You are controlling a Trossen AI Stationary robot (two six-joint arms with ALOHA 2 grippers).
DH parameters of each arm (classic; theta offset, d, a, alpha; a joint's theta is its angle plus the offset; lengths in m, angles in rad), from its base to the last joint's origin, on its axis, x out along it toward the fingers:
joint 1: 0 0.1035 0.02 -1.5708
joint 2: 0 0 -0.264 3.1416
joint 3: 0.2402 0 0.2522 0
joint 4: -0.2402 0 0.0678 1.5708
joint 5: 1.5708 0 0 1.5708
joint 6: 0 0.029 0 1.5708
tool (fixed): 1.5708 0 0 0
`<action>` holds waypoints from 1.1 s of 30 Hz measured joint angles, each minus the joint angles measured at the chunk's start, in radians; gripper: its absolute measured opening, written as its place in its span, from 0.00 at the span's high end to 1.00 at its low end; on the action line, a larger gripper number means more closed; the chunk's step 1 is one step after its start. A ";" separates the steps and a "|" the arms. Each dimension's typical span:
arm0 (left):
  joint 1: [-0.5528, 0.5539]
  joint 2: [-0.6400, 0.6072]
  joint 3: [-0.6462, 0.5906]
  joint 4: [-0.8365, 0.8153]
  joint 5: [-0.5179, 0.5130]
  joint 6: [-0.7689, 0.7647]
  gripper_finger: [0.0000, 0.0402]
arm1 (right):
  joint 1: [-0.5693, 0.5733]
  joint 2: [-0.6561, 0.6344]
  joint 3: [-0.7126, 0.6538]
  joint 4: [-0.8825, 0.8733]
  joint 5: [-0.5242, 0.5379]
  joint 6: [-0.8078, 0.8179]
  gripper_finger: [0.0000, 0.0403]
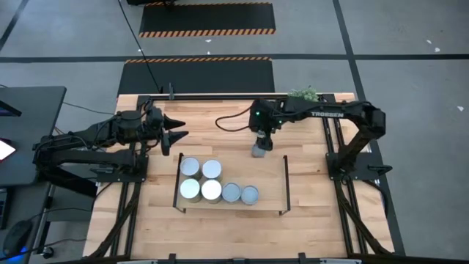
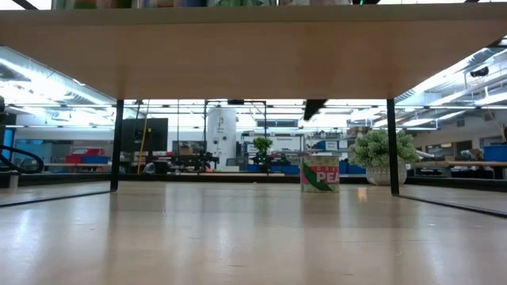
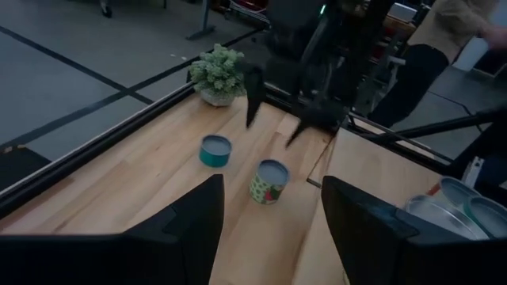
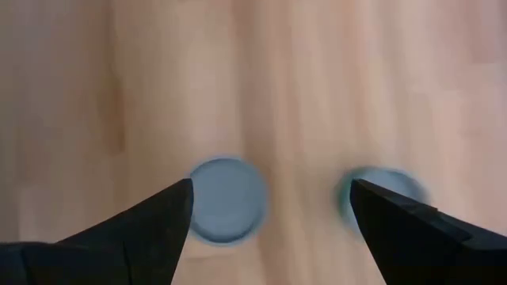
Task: Pick and place cans onto a shelf
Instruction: Put the canned peas on the shelf
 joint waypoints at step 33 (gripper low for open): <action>0.000 0.000 0.000 -0.032 0.002 -0.048 0.45 | 0.023 0.180 -0.043 0.036 -0.049 -0.386 0.01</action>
